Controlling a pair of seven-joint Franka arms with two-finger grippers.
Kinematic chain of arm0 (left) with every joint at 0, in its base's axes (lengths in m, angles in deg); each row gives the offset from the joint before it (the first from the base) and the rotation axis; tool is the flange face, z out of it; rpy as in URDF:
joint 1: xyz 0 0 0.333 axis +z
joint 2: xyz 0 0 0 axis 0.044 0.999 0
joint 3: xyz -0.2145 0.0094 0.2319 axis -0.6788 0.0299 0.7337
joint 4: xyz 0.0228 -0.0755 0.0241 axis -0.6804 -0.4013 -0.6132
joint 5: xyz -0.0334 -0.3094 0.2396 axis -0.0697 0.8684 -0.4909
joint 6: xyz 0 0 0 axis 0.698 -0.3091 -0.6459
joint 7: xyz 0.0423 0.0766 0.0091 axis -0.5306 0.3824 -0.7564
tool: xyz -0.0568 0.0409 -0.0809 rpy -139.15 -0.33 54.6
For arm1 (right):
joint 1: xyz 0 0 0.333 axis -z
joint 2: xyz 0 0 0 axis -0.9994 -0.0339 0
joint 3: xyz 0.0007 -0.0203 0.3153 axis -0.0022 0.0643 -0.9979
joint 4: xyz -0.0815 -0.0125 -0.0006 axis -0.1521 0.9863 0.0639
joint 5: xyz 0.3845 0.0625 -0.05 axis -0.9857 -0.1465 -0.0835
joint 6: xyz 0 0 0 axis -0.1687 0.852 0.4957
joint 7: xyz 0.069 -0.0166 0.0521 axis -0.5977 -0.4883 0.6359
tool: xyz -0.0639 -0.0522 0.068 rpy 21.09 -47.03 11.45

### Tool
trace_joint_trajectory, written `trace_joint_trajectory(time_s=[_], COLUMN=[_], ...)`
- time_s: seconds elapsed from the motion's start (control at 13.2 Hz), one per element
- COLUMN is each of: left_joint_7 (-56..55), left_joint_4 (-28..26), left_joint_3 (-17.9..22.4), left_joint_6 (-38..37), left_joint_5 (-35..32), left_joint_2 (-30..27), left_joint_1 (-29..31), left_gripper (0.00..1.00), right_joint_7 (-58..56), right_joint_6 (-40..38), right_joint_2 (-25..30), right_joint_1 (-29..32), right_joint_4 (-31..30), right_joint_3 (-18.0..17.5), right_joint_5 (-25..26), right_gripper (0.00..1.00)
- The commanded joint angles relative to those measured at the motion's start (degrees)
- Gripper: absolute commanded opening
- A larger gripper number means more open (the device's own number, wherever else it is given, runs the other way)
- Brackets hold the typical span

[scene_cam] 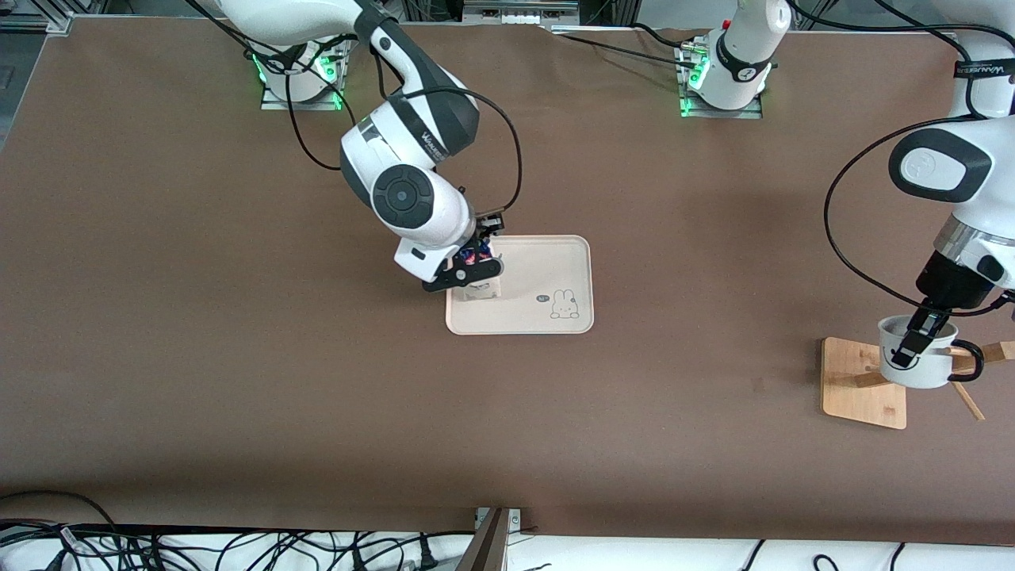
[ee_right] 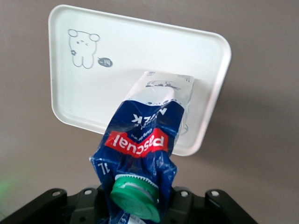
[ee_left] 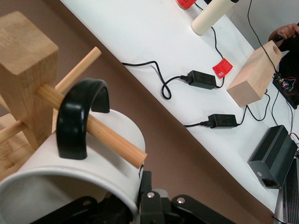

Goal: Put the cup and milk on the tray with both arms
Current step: 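Release the carton on the tray while the left gripper lifts the mug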

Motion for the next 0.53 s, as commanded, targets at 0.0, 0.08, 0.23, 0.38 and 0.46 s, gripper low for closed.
trace_joint_trajectory(time_s=[0.0, 0.08, 0.23, 0.38, 0.46], left_joint_7=[1.2, 1.2, 1.3, 1.5, 1.8], left_joint_4=[1.0, 1.0, 1.1, 1.2, 1.5], left_joint_3=[-1.9, -2.0, -2.1, -3.6, -4.8], left_joint_6=[-2.3, -4.3, -9.4, -11.9, -13.2], left_joint_5=[-4.3, -6.8, -12.6, -13.4, -13.4], left_joint_2=[-1.0, -2.0, -4.0, -4.3, -4.5], left_joint_1=[-0.1, -0.1, -0.1, -0.1, 0.0], left_gripper=[0.00, 0.00, 0.00, 0.00, 0.00], right_joint_7=[0.6, 0.6, 0.5, 0.4, 0.4], right_joint_6=[1.6, 1.7, 1.3, 1.0, 1.0], right_joint_2=[-1.5, -1.6, -1.6, -1.7, -1.7], right_joint_1=[-0.8, -0.8, -0.3, 0.5, 0.5], right_joint_4=[2.1, 2.1, 1.8, 1.7, 1.4], right_joint_3=[0.1, 0.1, 0.1, 0.2, 0.2], right_joint_5=[0.6, 0.6, 0.7, 0.6, 0.7], right_gripper=[0.31, 0.31, 0.31, 0.31, 0.31])
